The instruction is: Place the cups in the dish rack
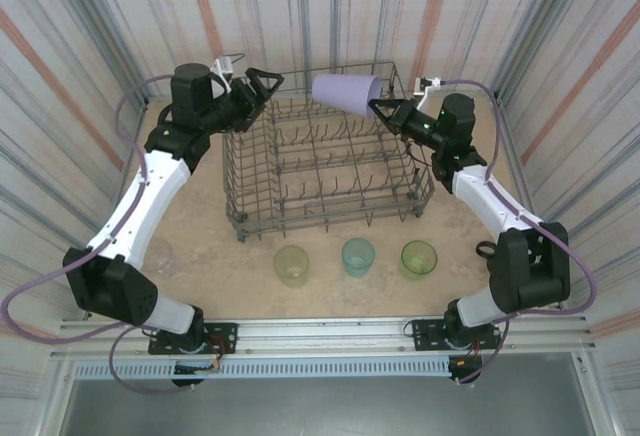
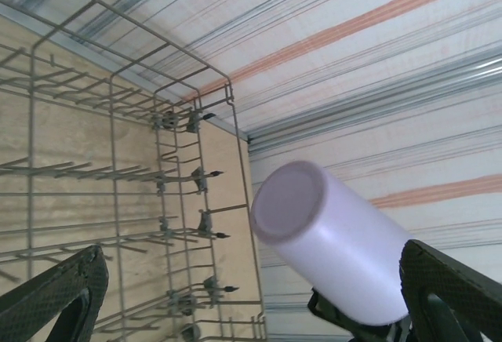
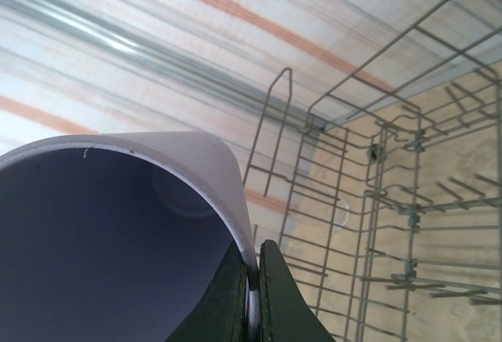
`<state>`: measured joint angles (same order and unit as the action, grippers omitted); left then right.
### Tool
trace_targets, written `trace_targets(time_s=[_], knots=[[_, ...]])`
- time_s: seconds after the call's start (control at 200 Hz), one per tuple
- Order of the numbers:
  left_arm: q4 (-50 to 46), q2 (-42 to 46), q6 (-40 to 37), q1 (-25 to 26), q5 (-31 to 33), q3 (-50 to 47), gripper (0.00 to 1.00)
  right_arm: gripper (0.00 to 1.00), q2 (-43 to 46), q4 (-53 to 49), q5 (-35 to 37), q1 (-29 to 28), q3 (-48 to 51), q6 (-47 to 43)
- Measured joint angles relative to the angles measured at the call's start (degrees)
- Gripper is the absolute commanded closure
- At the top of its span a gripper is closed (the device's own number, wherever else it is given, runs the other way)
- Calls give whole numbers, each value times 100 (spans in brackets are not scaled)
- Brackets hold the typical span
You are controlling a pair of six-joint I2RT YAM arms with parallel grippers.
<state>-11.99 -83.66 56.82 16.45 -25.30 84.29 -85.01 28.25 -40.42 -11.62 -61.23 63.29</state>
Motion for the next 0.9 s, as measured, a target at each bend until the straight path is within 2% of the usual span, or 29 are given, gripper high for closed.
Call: trace_targets(time_s=[0.401, 0.686, 0.902], knots=[[1305, -330, 1246, -11, -667, -313, 1, 100, -358, 1266, 11, -238, 448, 673], [1541, -433, 1600, -9, -776, -393, 1, 100, -428, 1766, 50, -520, 461, 732], [1762, -439, 1917, -7, -883, -538, 1, 100, -820, 2017, 44, -723, 254, 835]])
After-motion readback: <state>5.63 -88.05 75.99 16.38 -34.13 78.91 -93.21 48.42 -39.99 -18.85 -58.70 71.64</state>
